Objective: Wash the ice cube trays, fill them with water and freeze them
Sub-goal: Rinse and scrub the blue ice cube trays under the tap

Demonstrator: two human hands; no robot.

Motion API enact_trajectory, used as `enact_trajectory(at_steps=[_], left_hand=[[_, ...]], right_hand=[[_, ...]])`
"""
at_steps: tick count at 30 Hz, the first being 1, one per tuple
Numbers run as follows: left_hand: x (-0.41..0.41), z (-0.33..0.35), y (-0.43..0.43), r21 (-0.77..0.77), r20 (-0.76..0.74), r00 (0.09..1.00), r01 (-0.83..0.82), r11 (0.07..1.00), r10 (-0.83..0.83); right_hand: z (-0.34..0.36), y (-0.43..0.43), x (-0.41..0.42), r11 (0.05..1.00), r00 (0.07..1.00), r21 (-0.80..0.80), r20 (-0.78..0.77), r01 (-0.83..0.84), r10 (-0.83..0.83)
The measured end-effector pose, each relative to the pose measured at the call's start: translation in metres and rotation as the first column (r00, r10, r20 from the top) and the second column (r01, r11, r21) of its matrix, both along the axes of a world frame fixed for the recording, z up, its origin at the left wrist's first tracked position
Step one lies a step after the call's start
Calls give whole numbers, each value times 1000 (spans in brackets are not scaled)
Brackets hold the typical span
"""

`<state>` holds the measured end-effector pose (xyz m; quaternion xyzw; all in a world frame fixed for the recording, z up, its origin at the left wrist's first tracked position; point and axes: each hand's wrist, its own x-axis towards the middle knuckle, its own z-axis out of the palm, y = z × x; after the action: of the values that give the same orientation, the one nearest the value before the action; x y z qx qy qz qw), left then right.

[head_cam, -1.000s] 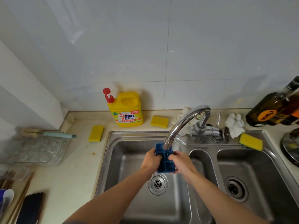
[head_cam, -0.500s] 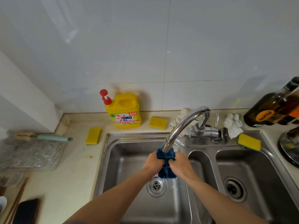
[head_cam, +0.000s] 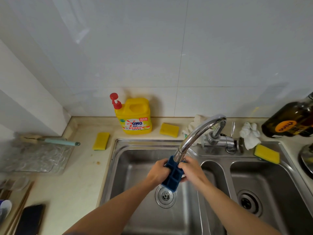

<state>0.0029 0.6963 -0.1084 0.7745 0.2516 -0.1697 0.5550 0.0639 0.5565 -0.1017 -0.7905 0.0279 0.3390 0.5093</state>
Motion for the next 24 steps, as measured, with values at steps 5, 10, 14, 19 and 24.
enact_trajectory(at_steps=[5,10,14,19,24], left_hand=[[1,2,4,-9,-9,993,115,993,-115],[4,0,8,-127,-85,993,67,990,-78],[7,-3,10,-181,-160,987,-3,983,-26],[13,-1,7,-68,-220,975,26,997,-41],[18,-3,6,-2,-180,984,8,1000,-8]], right_hand=[[-6,-3,5,978,991,-157,-7,-136,136],[-11,-2,6,970,986,-202,64,-138,154],[-9,1,2,980,992,-170,52,-107,117],[-1,8,-7,970,977,-176,101,-167,187],[1,5,-4,970,981,-182,76,-160,176]])
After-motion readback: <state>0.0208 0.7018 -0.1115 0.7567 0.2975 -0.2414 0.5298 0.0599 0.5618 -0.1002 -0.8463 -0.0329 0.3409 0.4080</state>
